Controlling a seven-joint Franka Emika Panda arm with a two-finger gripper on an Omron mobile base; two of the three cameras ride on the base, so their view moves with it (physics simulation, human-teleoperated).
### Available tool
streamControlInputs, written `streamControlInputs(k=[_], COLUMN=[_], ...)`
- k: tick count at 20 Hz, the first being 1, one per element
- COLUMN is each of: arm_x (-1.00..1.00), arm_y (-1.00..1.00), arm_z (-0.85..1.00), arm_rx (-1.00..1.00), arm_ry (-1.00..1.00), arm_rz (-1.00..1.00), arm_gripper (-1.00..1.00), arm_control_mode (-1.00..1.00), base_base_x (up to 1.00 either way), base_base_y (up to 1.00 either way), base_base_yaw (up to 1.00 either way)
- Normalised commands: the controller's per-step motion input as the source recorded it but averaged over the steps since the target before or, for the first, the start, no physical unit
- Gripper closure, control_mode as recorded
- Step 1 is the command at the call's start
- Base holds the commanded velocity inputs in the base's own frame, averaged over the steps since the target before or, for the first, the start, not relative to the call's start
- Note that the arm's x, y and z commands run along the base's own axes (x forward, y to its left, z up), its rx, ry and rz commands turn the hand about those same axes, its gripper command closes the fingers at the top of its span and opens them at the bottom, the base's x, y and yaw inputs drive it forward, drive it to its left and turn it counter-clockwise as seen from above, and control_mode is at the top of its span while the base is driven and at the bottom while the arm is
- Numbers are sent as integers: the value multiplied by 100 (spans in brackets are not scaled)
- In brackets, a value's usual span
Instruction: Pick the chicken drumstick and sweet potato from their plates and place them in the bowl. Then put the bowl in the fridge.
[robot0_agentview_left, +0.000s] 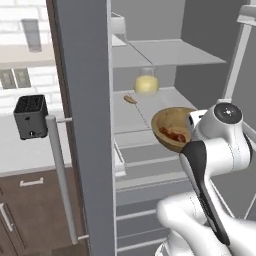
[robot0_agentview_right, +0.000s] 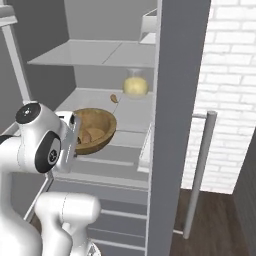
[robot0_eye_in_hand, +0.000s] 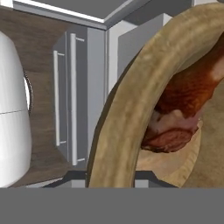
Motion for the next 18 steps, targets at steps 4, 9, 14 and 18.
streamControlInputs(k=[4, 9, 14, 18], arm_x=[0, 0, 0, 0], arm_y=[0, 0, 0, 0], arm_z=[0, 0, 0, 0], arm_rx=[0, 0, 0, 0], arm_ry=[0, 0, 0, 0], arm_rz=[0, 0, 0, 0], arm_gripper=[100, 100, 100, 100], arm_control_mode=[100, 100, 100, 100], base_base_x=[42, 30, 37, 58], base_base_y=[-34, -9, 0, 5], base_base_yaw=[9, 3, 0, 0])
